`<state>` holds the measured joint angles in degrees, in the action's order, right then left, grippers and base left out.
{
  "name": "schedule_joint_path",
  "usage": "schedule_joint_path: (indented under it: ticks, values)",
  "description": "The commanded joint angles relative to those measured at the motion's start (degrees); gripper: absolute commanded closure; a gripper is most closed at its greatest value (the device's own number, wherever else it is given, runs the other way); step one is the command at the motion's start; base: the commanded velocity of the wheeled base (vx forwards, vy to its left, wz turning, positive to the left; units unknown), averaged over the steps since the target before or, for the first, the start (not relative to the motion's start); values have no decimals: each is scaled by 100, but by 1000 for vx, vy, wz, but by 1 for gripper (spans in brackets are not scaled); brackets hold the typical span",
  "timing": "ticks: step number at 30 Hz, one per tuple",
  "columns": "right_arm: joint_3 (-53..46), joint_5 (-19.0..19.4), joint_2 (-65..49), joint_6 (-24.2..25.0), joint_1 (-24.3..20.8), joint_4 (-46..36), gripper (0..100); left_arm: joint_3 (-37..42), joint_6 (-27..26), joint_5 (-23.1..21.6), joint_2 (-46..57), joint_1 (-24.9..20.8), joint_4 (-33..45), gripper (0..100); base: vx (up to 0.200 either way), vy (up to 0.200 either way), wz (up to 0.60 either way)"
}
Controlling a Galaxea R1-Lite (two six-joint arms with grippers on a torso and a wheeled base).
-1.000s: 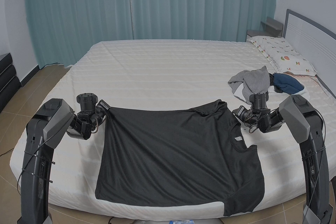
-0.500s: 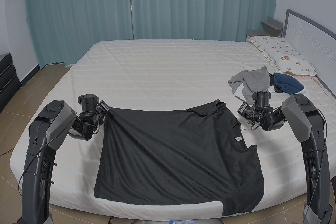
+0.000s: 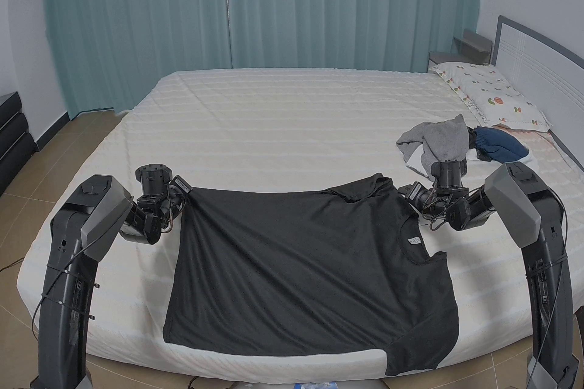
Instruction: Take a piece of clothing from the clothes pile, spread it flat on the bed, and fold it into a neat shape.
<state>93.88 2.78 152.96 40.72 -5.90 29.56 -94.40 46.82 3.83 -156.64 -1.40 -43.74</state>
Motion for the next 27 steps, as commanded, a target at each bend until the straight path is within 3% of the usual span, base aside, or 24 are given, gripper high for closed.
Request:
schedule_joint_path:
  ticks: [1,4,5,27]
  values:
    - [-45,3,-20,-2,-78,-21,0,1,2,-5,-7,-9,-3,100,0,0,0]
    - [-54,3,-3,-20,-139,-73,0,1,-33,4,-16,-18,-3,100,0,0,0]
    - [-54,3,6,-20,-139,-73,100,1,-33,4,-16,-18,-3,100,0,0,0]
    - [8,-67,-29,-29,177,243,100,-17,-68,-5,-51,-36,-12,100,0,0,0]
